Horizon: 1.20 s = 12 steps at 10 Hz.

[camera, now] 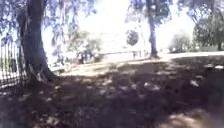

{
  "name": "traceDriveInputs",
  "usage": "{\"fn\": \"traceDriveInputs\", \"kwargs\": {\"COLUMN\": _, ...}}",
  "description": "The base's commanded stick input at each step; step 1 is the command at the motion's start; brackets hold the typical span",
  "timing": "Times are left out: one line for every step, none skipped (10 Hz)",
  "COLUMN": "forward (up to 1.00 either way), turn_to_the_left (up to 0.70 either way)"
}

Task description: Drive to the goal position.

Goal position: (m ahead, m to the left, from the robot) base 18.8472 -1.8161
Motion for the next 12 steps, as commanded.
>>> {"fn": "traceDriveInputs", "kwargs": {"forward": 0.7, "turn_to_the_left": 0.0}}
{"fn": "traceDriveInputs", "kwargs": {"forward": 0.7, "turn_to_the_left": 0.0}}
{"fn": "traceDriveInputs", "kwargs": {"forward": 0.7, "turn_to_the_left": 0.0}}
{"fn": "traceDriveInputs", "kwargs": {"forward": 0.7, "turn_to_the_left": 0.0}}
{"fn": "traceDriveInputs", "kwargs": {"forward": 0.7, "turn_to_the_left": 0.0}}
{"fn": "traceDriveInputs", "kwargs": {"forward": 0.7, "turn_to_the_left": 0.0}}
{"fn": "traceDriveInputs", "kwargs": {"forward": 0.7, "turn_to_the_left": 0.0}}
{"fn": "traceDriveInputs", "kwargs": {"forward": 0.7, "turn_to_the_left": 0.0}}
{"fn": "traceDriveInputs", "kwargs": {"forward": 0.7, "turn_to_the_left": 0.0}}
{"fn": "traceDriveInputs", "kwargs": {"forward": 0.7, "turn_to_the_left": 0.0}}
{"fn": "traceDriveInputs", "kwargs": {"forward": 0.7, "turn_to_the_left": 0.0}}
{"fn": "traceDriveInputs", "kwargs": {"forward": 0.7, "turn_to_the_left": 0.0}}
